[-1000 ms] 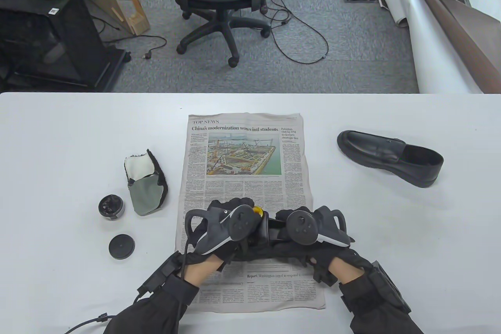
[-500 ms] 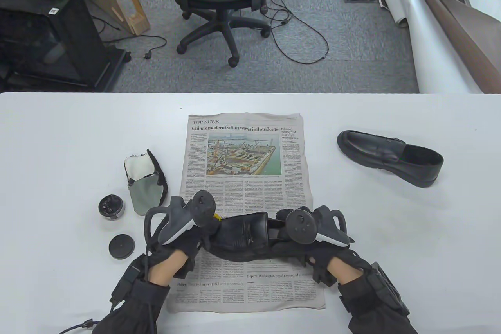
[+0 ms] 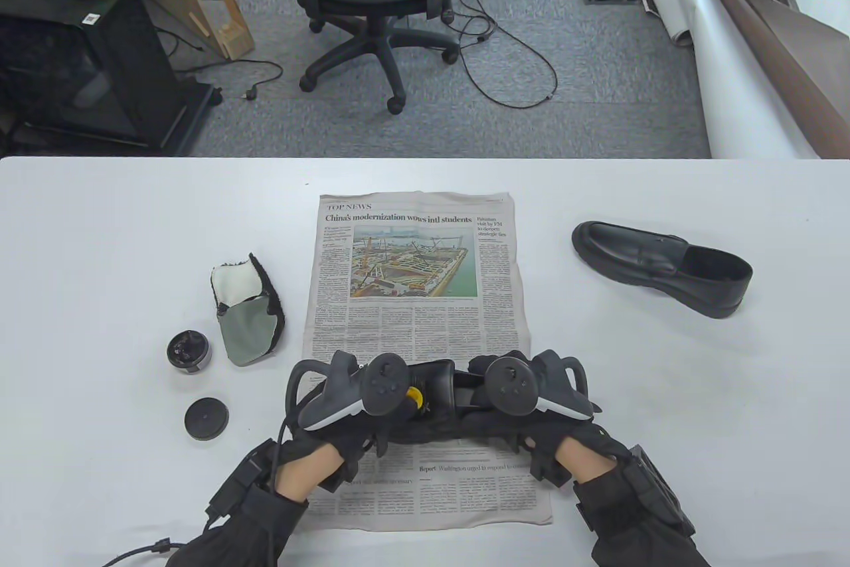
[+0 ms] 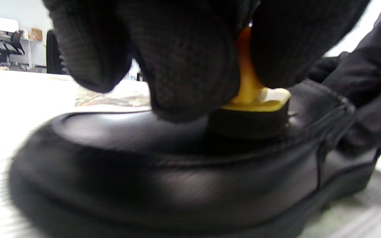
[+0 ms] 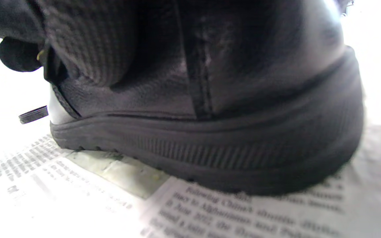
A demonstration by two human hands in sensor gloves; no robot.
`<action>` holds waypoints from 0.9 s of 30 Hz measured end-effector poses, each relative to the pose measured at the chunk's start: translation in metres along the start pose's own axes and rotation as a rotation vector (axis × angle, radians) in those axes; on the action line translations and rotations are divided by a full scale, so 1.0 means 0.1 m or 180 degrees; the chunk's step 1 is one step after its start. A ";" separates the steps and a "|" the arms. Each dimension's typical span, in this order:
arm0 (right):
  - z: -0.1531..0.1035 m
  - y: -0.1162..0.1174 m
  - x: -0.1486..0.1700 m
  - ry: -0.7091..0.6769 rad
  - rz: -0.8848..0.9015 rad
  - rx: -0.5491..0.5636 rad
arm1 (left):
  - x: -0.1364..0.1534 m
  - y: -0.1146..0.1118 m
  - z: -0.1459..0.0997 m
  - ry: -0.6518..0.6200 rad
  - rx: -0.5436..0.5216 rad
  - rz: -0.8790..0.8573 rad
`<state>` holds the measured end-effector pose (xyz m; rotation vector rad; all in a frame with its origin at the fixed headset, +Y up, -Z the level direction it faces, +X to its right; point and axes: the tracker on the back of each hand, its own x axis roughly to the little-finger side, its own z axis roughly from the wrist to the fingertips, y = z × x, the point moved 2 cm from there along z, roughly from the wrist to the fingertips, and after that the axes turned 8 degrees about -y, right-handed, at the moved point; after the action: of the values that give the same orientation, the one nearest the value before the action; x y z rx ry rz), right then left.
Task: Dip and apply built-in sponge shoe polish on shoes
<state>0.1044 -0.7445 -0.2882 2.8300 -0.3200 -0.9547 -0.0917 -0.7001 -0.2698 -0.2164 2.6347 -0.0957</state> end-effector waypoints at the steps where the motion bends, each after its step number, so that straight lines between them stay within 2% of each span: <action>1: 0.00 0.00 0.00 -0.0005 -0.0002 0.0001 | -0.03 0.01 0.01 0.0014 -0.0107 -0.0009; 4: 0.00 0.00 0.00 -0.0022 0.0000 -0.0004 | -0.05 0.03 0.03 0.0196 -0.0461 0.0034; 7: 0.00 0.00 -0.01 -0.0035 -0.0008 0.0000 | -0.01 0.02 0.07 0.0343 -0.0571 0.0108; 12: 0.00 0.00 -0.01 -0.0035 -0.0017 -0.0017 | 0.16 -0.01 0.12 0.0503 -0.0268 0.0011; 15: 0.00 0.00 -0.01 -0.0040 -0.0033 -0.0009 | 0.28 -0.02 0.11 0.0580 -0.0119 0.0226; 19: 0.00 0.00 -0.01 -0.0036 -0.0032 -0.0011 | 0.40 -0.01 0.07 0.0691 0.0096 0.0149; 25: 0.00 0.00 -0.02 -0.0027 -0.0035 -0.0011 | 0.45 0.01 0.01 0.0746 0.0338 0.0222; 27: 0.00 0.00 -0.02 -0.0024 -0.0049 -0.0003 | 0.41 0.00 0.01 0.0593 0.0428 0.0097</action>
<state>0.1029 -0.7444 -0.2873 2.8327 -0.2990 -0.9684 -0.1267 -0.7071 -0.2895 -0.1268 2.8017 -0.2950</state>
